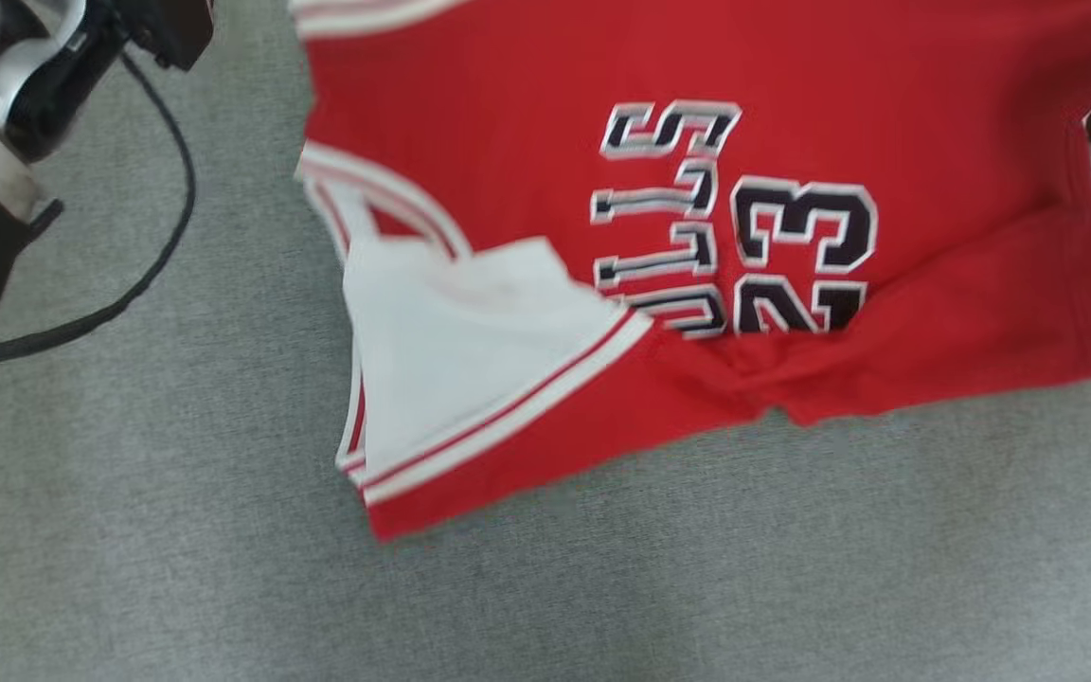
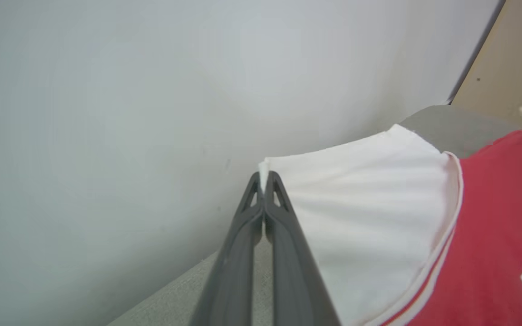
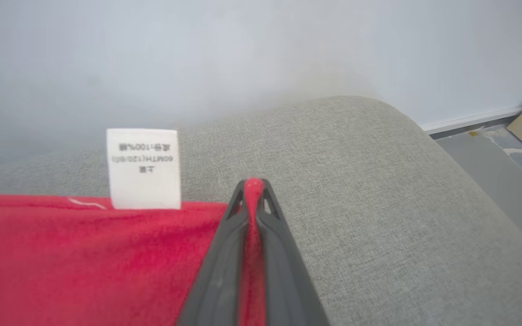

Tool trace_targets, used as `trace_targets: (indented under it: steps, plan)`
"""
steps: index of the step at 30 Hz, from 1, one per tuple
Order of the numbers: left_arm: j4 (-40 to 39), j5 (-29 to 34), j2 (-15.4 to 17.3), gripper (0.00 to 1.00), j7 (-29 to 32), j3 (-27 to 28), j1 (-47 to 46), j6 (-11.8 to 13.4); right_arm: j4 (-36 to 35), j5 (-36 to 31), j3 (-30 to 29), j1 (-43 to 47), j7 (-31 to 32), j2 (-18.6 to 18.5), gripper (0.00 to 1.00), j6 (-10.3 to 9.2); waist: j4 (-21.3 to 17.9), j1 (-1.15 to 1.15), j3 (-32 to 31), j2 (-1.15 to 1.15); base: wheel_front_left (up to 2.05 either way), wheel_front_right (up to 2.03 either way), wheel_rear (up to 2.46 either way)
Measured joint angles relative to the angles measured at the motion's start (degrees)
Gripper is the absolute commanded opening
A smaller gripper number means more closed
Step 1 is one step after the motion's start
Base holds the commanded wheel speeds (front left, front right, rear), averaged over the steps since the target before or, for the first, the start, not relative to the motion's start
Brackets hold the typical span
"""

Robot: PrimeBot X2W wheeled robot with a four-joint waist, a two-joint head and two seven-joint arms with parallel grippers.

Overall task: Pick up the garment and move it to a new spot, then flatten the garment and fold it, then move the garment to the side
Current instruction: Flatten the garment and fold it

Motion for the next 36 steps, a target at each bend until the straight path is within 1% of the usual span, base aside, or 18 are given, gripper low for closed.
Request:
trace_targets:
  steps: [2,4,6,9,14,15,16,19,21,24,27,30,34,36]
  plan:
    - [0.8,-2.0,-0.6,0.00,-1.9,0.0,-0.2,0.0,0.3,0.6,1.3,-0.2,-2.7,-0.5,0.00,0.00,0.5,0.00,0.2,0.00,0.00,0.00,0.00]
    - [0.7,-4.1,-0.8,0.00,-1.9,-1.6,0.4,0.0,0.4,1.5,3.1,0.3,-4.4,-0.8,0.00,0.00,1.0,0.00,0.1,0.00,0.00,0.00,0.00]
    - [-0.5,-6.3,-0.4,0.00,-2.0,-3.3,1.7,0.0,-0.2,2.2,5.2,1.3,-7.0,-1.4,0.00,0.00,1.4,0.00,-0.1,0.00,0.00,0.00,0.00]
    - [-4.2,-9.3,1.9,0.00,-3.9,-4.9,4.7,0.0,-1.7,3.3,8.5,3.7,-11.5,-3.5,0.00,0.00,1.9,0.00,-0.9,0.00,0.00,0.00,0.00]
    - [-12.4,-13.0,7.2,0.00,-7.3,-4.7,11.7,0.0,-4.3,5.9,11.9,8.5,-15.5,-6.5,0.00,0.00,2.5,0.00,-2.6,0.00,0.00,0.00,0.00]
    - [-16.4,-14.5,9.7,0.00,-8.1,-3.7,15.2,0.9,-5.7,7.0,12.2,10.7,-16.0,-7.4,0.00,0.01,2.7,-0.01,-3.4,0.00,0.00,0.00,0.00]
    - [-19.0,-15.4,10.8,0.00,-8.3,-3.3,17.1,1.7,-6.4,7.8,12.1,11.7,-16.0,-7.9,0.00,0.01,2.7,-0.01,-3.8,0.00,0.00,0.00,0.00]
    - [-26.6,-18.4,13.8,0.00,-8.4,-1.9,23.5,5.4,-9.9,8.3,11.0,15.4,-16.2,-9.9,0.00,0.02,3.1,-0.01,-5.0,0.00,0.00,0.00,0.00]
    - [-31.7,-20.5,15.5,0.00,-8.4,-1.5,28.1,7.8,-12.9,8.3,8.7,17.9,-16.3,-11.1,0.00,0.02,3.5,-0.01,-5.6,0.00,0.00,0.00,0.00]
    - [-38.6,-21.6,18.1,0.00,-9.1,-1.3,34.3,11.6,-17.8,7.0,5.4,22.7,-16.2,-11.6,0.00,0.02,4.1,-0.01,-6.3,0.00,0.00,0.00,0.00]
    - [-43.6,-23.1,19.4,0.00,-10.9,-1.1,40.1,14.8,-21.8,5.3,1.8,27.9,-16.3,-11.4,0.00,0.02,4.5,-0.01,-6.8,-0.01,0.00,0.00,0.00]
    - [-46.5,-24.2,20.3,0.00,-12.9,-1.0,45.3,17.0,-23.9,4.1,-0.7,32.7,-16.3,-10.7,0.00,0.03,4.6,-0.02,-7.1,0.00,0.00,0.00,0.00]
    - [-49.0,-26.0,20.6,0.00,-15.4,-0.8,50.6,18.7,-25.8,2.8,-3.7,37.3,-16.2,-9.4,0.00,0.03,4.5,-0.02,-7.4,-0.01,0.00,0.00,0.00]
    - [-49.5,-26.5,20.5,0.00,-16.3,-0.8,52.5,19.0,-26.3,2.5,-4.9,39.0,-16.3,-8.8,0.00,0.03,4.6,-0.02,-7.4,-0.01,0.00,0.00,0.00]
